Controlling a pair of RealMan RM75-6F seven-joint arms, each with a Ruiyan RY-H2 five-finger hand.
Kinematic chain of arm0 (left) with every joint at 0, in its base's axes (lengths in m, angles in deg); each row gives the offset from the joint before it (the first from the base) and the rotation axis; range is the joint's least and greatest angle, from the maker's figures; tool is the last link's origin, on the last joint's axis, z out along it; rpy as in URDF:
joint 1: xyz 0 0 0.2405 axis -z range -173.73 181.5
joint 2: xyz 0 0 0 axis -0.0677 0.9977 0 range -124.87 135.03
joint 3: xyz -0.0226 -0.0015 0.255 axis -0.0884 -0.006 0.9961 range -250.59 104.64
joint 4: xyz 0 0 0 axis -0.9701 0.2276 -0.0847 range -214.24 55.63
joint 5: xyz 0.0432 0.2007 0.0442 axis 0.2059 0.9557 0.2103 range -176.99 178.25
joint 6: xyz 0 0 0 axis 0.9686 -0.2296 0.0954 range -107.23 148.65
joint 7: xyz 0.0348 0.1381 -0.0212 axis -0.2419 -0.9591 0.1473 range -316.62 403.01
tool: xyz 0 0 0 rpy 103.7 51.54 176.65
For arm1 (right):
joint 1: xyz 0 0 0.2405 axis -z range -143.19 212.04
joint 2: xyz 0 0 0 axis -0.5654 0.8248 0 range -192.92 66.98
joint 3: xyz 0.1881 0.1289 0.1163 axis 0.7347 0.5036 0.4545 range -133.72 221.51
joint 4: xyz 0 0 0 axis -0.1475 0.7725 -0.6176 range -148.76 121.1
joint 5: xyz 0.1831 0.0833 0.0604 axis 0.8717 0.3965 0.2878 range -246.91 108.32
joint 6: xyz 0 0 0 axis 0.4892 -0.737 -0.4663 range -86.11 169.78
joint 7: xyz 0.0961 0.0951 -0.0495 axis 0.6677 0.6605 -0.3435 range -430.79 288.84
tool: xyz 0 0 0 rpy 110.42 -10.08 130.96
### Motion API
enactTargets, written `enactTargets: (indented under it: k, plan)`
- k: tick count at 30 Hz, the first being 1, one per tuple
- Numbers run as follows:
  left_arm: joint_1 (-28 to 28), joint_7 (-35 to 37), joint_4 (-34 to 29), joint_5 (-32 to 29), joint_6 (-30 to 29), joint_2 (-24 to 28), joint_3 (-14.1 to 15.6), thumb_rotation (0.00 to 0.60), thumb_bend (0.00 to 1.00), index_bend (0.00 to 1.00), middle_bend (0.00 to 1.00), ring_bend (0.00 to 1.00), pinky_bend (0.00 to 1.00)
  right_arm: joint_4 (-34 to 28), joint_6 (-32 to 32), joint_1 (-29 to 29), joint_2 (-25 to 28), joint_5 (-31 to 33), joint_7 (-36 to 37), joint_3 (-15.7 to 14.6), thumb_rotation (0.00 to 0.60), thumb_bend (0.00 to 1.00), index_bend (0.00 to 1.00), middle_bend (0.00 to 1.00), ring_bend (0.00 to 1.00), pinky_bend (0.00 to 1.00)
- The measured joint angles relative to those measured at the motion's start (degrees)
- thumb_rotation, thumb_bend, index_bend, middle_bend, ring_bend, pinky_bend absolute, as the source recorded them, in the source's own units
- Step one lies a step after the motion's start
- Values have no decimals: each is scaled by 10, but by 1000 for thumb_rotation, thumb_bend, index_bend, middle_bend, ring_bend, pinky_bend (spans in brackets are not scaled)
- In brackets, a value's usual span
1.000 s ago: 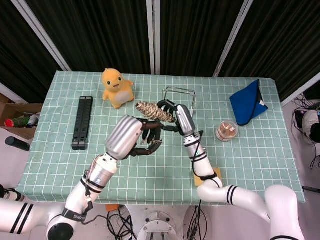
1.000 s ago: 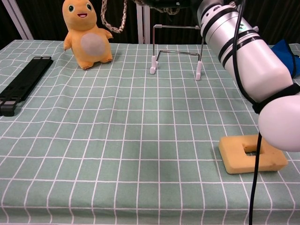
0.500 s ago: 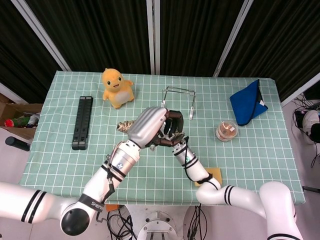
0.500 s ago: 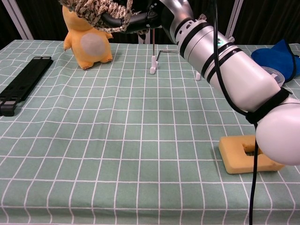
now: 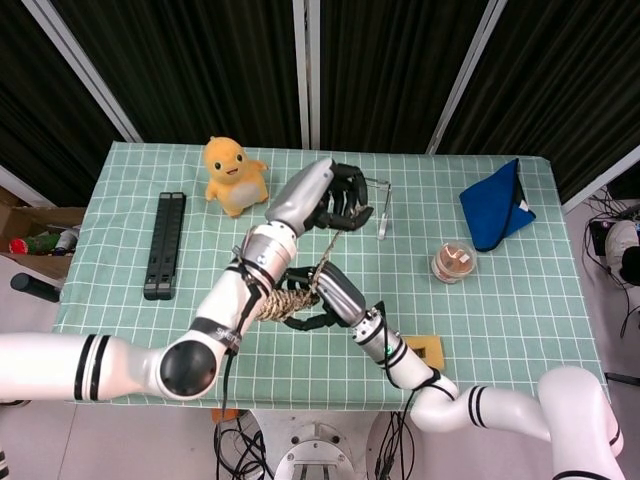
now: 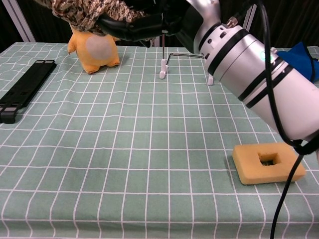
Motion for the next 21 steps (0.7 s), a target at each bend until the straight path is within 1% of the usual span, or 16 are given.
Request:
enactTargets:
  k: [3, 7, 13, 16, 21]
  plan:
    - [1, 6, 36, -21, 14, 6, 6, 600, 416, 761, 746, 703, 842, -16, -21, 14, 6, -6, 7, -8, 600, 754, 842, 655, 620, 842]
    - [-12, 17, 71, -35, 32, 11, 26, 600, 418, 761, 746, 703, 841, -43, -50, 38, 13, -7, 30, -17, 600, 757, 844, 657, 620, 842]
    - [-43, 35, 94, -32, 44, 14, 55, 600, 420, 760, 746, 703, 837, -52, -97, 76, 14, -7, 42, -28, 600, 762, 844, 656, 620, 842]
    - [-49, 34, 93, -39, 39, 15, 72, 600, 423, 760, 746, 703, 835, -48, -110, 90, 1, 3, 45, -27, 600, 773, 845, 656, 620, 842]
    - [-58, 29, 91, -56, 31, 16, 90, 600, 425, 761, 746, 703, 835, -24, -126, 107, -40, 22, 61, -19, 600, 776, 844, 656, 620, 842]
